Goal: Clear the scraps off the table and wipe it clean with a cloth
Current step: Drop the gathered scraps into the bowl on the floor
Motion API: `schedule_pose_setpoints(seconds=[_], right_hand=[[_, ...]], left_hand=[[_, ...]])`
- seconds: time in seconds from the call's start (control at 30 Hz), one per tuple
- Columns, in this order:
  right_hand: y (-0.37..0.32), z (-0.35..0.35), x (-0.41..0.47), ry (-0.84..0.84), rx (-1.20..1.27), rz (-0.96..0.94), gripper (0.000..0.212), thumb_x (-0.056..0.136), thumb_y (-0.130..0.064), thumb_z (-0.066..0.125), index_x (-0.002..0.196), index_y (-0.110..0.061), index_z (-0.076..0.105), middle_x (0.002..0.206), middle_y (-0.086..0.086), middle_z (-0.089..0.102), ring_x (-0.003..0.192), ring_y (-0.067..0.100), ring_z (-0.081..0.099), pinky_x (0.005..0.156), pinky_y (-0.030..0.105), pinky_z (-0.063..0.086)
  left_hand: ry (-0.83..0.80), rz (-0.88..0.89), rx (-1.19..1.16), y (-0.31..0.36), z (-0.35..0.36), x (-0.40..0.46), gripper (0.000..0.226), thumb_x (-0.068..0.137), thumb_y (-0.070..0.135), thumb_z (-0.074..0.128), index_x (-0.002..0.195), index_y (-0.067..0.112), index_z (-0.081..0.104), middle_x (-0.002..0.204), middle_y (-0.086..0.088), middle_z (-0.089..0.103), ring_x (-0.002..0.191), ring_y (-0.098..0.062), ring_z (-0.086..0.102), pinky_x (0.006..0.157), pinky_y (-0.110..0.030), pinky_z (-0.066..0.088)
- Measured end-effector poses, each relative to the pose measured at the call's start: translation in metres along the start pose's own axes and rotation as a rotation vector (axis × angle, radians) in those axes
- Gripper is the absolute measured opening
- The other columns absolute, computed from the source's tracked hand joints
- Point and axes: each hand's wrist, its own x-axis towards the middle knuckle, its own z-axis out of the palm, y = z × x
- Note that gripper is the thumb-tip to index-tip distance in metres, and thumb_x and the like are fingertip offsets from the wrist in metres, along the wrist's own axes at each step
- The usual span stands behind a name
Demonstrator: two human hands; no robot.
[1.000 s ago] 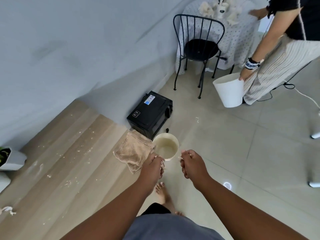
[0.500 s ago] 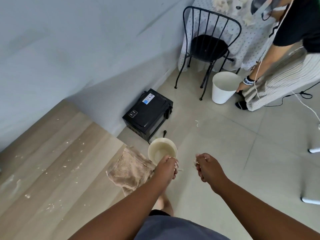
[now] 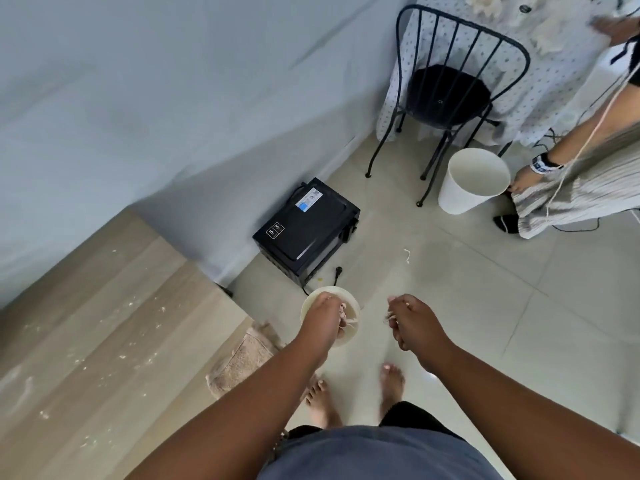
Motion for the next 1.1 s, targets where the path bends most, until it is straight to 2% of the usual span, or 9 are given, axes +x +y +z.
schedule_pose_setpoints(seconds=[0.2, 0.3, 0.37, 0.5, 0.63, 0.73, 0.83, 0.93, 1.1], right_hand=[[0.005, 0.000, 0.049, -0.131, -0.096, 0.079, 0.026, 0.104, -0.031, 0.052, 0.087, -0.012, 0.058, 0.063, 0.002, 0.055, 0.045, 0.017, 0.039, 0.043, 0.023, 0.027], [0.011, -0.002, 0.073, -0.218, -0.181, 0.096, 0.028, 0.105, -0.032, 0.051, 0.089, -0.010, 0.058, 0.059, -0.001, 0.056, 0.043, 0.016, 0.041, 0.043, 0.023, 0.031], [0.020, -0.005, 0.089, -0.263, -0.240, 0.112, 0.029, 0.104, -0.032, 0.051, 0.090, -0.008, 0.060, 0.056, -0.002, 0.057, 0.042, 0.015, 0.044, 0.043, 0.023, 0.032], [0.038, -0.010, 0.123, -0.309, -0.358, 0.127, 0.032, 0.103, -0.036, 0.052, 0.089, -0.009, 0.061, 0.058, 0.000, 0.060, 0.047, 0.018, 0.050, 0.042, 0.022, 0.036], [0.060, -0.011, 0.162, -0.306, -0.410, 0.161, 0.032, 0.103, -0.035, 0.052, 0.087, -0.009, 0.061, 0.057, 0.000, 0.061, 0.045, 0.016, 0.050, 0.042, 0.023, 0.036], [0.074, -0.004, 0.191, -0.285, -0.396, 0.206, 0.030, 0.103, -0.030, 0.050, 0.088, -0.006, 0.059, 0.055, -0.002, 0.059, 0.039, 0.013, 0.045, 0.039, 0.022, 0.033], [0.086, 0.009, 0.218, -0.267, -0.369, 0.253, 0.025, 0.102, -0.028, 0.050, 0.084, -0.011, 0.055, 0.056, -0.003, 0.058, 0.038, 0.014, 0.042, 0.039, 0.018, 0.030], [0.096, 0.024, 0.241, -0.255, -0.352, 0.276, 0.022, 0.102, -0.028, 0.051, 0.085, -0.015, 0.055, 0.067, 0.002, 0.059, 0.044, 0.016, 0.043, 0.041, 0.019, 0.031], [0.120, 0.047, 0.278, -0.265, -0.321, 0.267, 0.021, 0.102, -0.025, 0.050, 0.082, -0.017, 0.053, 0.067, 0.002, 0.053, 0.042, 0.015, 0.040, 0.041, 0.020, 0.028]], left_hand=[[0.104, -0.094, -0.075, -0.011, 0.014, 0.015, 0.019, 0.092, 0.021, 0.047, 0.101, 0.018, 0.064, 0.078, -0.004, 0.062, 0.069, -0.017, 0.058, 0.058, -0.027, 0.044], [0.152, -0.172, -0.176, -0.018, 0.023, 0.019, 0.019, 0.096, 0.012, 0.046, 0.080, 0.013, 0.057, 0.053, 0.005, 0.055, 0.045, -0.007, 0.051, 0.050, -0.019, 0.036], [0.193, -0.222, -0.218, -0.027, 0.031, 0.023, 0.021, 0.093, 0.008, 0.045, 0.075, 0.015, 0.053, 0.047, 0.006, 0.049, 0.038, -0.007, 0.045, 0.046, -0.017, 0.031], [0.270, -0.273, -0.280, -0.047, 0.047, 0.039, 0.005, 0.081, 0.016, 0.051, 0.079, 0.014, 0.055, 0.062, -0.005, 0.049, 0.046, -0.016, 0.045, 0.047, -0.022, 0.029], [0.348, -0.351, -0.410, -0.074, 0.061, 0.070, 0.012, 0.065, 0.022, 0.051, 0.073, 0.016, 0.057, 0.059, -0.004, 0.049, 0.047, -0.016, 0.042, 0.047, -0.025, 0.028], [0.395, -0.392, -0.476, -0.089, 0.066, 0.097, 0.014, 0.064, 0.026, 0.056, 0.073, 0.018, 0.062, 0.062, -0.004, 0.053, 0.051, -0.017, 0.046, 0.048, -0.027, 0.030], [0.408, -0.396, -0.528, -0.099, 0.069, 0.127, 0.012, 0.065, 0.030, 0.059, 0.074, 0.022, 0.060, 0.059, 0.001, 0.047, 0.052, -0.016, 0.043, 0.049, -0.026, 0.030], [0.401, -0.387, -0.613, -0.104, 0.072, 0.157, 0.002, 0.075, 0.022, 0.055, 0.077, 0.020, 0.056, 0.055, 0.005, 0.043, 0.048, -0.012, 0.039, 0.048, -0.025, 0.028], [0.451, -0.393, -0.733, -0.137, 0.079, 0.203, 0.007, 0.084, 0.018, 0.055, 0.082, 0.021, 0.062, 0.059, 0.007, 0.052, 0.048, -0.007, 0.047, 0.048, -0.024, 0.035]])
